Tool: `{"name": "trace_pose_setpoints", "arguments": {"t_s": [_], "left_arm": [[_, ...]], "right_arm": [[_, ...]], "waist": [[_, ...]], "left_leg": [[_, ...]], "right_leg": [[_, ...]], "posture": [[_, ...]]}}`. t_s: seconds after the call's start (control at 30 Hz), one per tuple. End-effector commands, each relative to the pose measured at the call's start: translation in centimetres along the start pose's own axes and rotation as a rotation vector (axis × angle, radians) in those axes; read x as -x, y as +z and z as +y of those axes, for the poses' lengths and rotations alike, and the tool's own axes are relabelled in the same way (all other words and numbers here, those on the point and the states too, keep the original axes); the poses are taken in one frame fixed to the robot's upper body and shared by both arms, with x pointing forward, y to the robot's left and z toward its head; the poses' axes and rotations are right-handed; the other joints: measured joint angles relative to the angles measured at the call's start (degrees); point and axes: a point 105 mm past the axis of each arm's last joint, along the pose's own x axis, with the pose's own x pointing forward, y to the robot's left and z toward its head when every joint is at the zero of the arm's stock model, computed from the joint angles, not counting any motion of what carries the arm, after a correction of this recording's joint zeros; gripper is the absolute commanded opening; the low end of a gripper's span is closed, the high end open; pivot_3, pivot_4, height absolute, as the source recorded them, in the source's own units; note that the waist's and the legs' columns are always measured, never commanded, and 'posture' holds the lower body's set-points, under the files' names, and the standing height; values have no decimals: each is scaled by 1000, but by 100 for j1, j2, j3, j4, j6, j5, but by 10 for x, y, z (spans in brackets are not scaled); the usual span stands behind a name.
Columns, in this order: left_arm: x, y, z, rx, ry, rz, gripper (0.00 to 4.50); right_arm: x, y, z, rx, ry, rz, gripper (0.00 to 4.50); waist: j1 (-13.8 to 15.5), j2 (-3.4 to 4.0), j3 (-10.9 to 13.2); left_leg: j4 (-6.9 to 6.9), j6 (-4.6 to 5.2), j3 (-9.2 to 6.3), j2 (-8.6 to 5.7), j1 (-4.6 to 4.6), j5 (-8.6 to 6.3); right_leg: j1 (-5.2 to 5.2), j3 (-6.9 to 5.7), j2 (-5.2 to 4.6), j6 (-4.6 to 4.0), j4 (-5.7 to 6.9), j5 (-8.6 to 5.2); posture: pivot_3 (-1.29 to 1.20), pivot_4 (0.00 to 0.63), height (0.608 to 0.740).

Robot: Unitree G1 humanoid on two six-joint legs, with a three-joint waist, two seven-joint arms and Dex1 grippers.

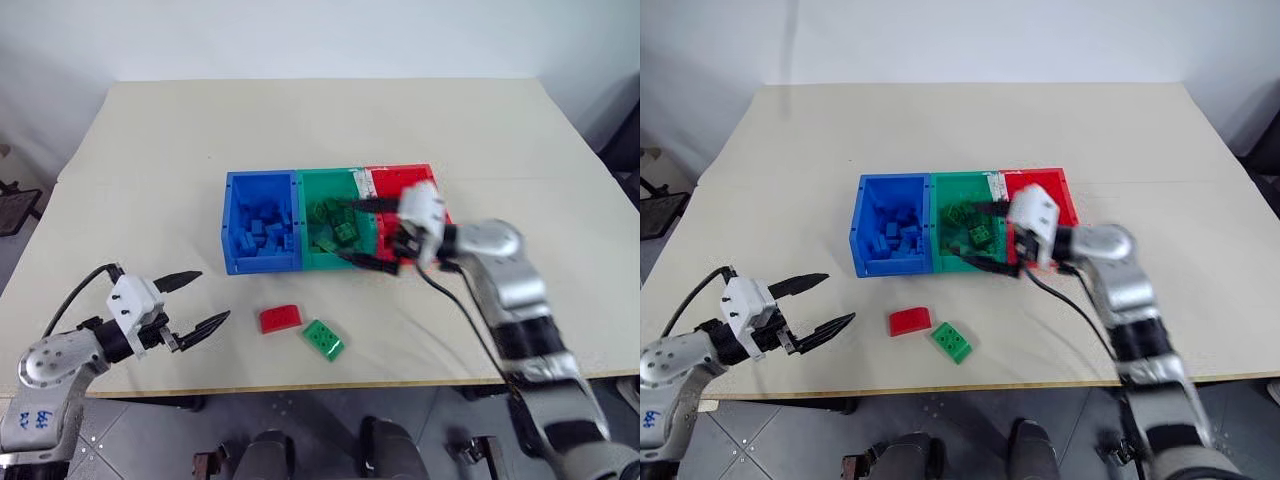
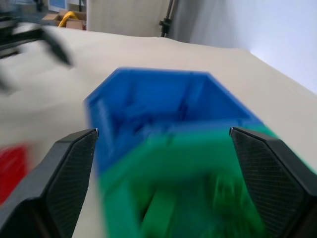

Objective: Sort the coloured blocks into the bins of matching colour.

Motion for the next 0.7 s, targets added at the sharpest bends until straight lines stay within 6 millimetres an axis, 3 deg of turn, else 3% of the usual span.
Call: {"name": "trace_pose_setpoints", "arguments": {"t_s": [0.03, 0.2, 0.33, 0.4, 0.53, 0.6, 0.7], "left_arm": [[2, 0, 4, 21, -48, 9, 4500], [5, -9, -1, -66, -202, 85, 4500], [1, -1, -12, -110, -368, 102, 4500], [-8, 11, -24, -128, -483, 82, 4500], [-51, 36, -51, -196, -660, 60, 4500], [-59, 43, -62, -223, -726, 54, 4500], [-77, 39, -72, -359, -798, 159, 4500]], "right_arm": [[35, 9, 23, 45, 72, 0, 4461], [89, -9, 50, -16, 3, 131, 4461], [112, -11, 68, -48, -4, 225, 4461], [118, -9, 74, -57, -24, 244, 4461], [118, -4, 89, -41, -9, 258, 4461], [118, -2, 92, -39, -12, 262, 4461], [119, 0, 94, -43, -25, 266, 4461]], "waist": [[-12, 0, 0], [22, 0, 0], [85, 0, 0], [142, 0, 1], [300, 0, 0], [304, 0, 0], [295, 0, 0]], "left_leg": [[0, 0, 1, 1, 1, 0], [1, 2, 12, 2, 6, -1], [4, 6, 22, 3, 8, -3], [4, 6, 24, 5, 13, -3], [14, 9, 26, 2, 16, -5], [21, 9, 25, 0, 16, -5], [19, 9, 29, 0, 16, -5]], "right_leg": [[0, 0, 0, 0, 1, 0], [2, 4, 0, 0, 0, 0], [5, 11, 0, 0, -5, 0], [6, 12, 1, -1, -2, 0], [15, 17, 0, -4, -6, 3], [17, 18, 0, -4, 0, 3], [13, 20, 0, -4, 2, 3]], "posture": [[0, 150, 740], [0, 150, 740], [0, 150, 740], [0, 150, 740], [0, 150, 740], [0, 150, 740], [0, 150, 740]]}}
